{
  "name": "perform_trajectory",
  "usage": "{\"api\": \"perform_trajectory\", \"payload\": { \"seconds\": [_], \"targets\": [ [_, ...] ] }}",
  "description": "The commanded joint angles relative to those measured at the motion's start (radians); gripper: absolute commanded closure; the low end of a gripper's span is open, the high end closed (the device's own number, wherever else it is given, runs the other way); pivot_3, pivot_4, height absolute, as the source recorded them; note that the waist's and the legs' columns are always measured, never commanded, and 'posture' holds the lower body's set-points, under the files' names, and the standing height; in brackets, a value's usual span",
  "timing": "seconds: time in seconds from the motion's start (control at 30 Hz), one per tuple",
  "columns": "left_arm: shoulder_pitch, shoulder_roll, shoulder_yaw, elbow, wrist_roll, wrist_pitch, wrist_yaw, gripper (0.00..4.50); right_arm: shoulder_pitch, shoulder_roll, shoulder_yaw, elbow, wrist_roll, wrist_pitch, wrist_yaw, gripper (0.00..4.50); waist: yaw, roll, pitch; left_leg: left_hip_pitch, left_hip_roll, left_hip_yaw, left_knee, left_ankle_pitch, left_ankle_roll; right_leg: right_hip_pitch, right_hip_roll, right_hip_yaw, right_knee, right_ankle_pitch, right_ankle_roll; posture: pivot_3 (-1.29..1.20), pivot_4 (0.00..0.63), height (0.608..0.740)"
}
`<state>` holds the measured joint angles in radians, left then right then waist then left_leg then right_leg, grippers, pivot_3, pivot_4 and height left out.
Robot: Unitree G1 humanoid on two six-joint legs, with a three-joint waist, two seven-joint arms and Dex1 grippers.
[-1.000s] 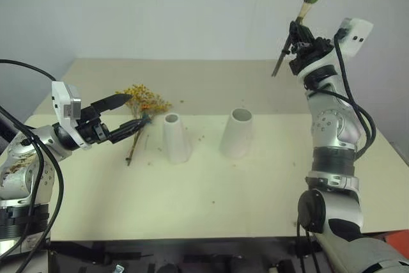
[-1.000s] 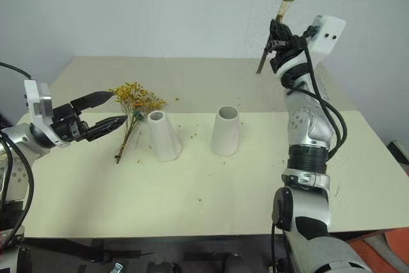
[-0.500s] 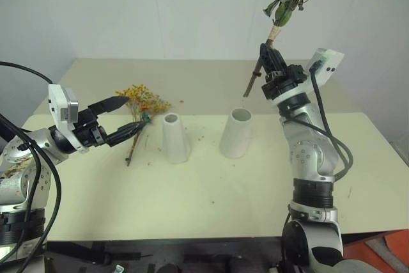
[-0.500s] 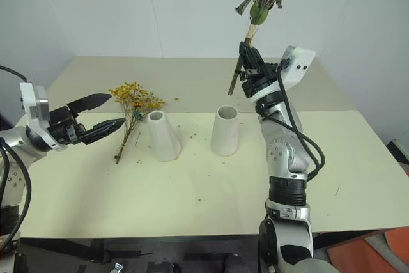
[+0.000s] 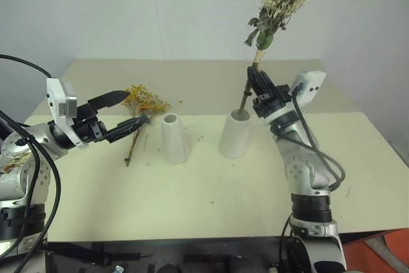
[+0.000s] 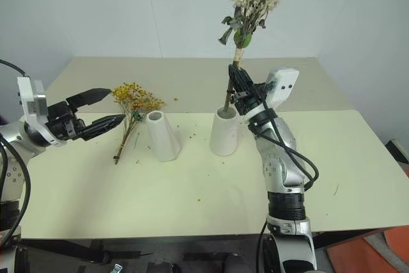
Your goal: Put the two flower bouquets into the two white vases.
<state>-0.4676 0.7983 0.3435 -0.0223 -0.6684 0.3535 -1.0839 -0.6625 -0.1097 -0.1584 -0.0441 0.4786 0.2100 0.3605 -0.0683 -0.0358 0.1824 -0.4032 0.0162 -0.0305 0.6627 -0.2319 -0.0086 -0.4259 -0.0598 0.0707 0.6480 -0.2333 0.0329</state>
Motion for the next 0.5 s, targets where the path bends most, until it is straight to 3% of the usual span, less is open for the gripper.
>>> {"api": "perform_trajectory", "payload": {
  "seconds": [0.03, 0.3, 0.5],
  "targets": [
    [-0.019, 0.023, 0.014, -0.011, 0.0, -0.008, -0.007, 0.0, 0.01, 0.0, 0.021, -0.006, -0.04, -0.058, 0.002, 4.41, 0.0, 0.0, 0.0, 0.0, 0.0, 0.0, 0.0, 0.0, 0.0, 0.0, 0.0, 0.0, 0.0, 0.0, 0.0, 0.0, 0.15, 0.74],
    [-0.01, 0.02, 0.016, -0.019, -0.001, -0.009, -0.004, 0.0, 0.051, 0.017, 0.048, 0.014, -0.088, -0.129, 0.011, 4.41, 0.0, 0.0, 0.0, 0.0, 0.0, 0.0, 0.0, 0.0, 0.0, 0.0, 0.0, 0.0, 0.0, 0.0, 0.0, 0.0, 0.15, 0.74],
    [-0.013, 0.017, 0.013, -0.002, 0.008, -0.018, -0.003, 0.0, 0.064, 0.006, 0.046, 0.006, -0.079, -0.14, 0.026, 2.43, 0.0, 0.0, 0.0, 0.0, 0.0, 0.0, 0.0, 0.0, 0.0, 0.0, 0.0, 0.0, 0.0, 0.0, 0.0, 0.0, 0.15, 0.74]
  ]
}}
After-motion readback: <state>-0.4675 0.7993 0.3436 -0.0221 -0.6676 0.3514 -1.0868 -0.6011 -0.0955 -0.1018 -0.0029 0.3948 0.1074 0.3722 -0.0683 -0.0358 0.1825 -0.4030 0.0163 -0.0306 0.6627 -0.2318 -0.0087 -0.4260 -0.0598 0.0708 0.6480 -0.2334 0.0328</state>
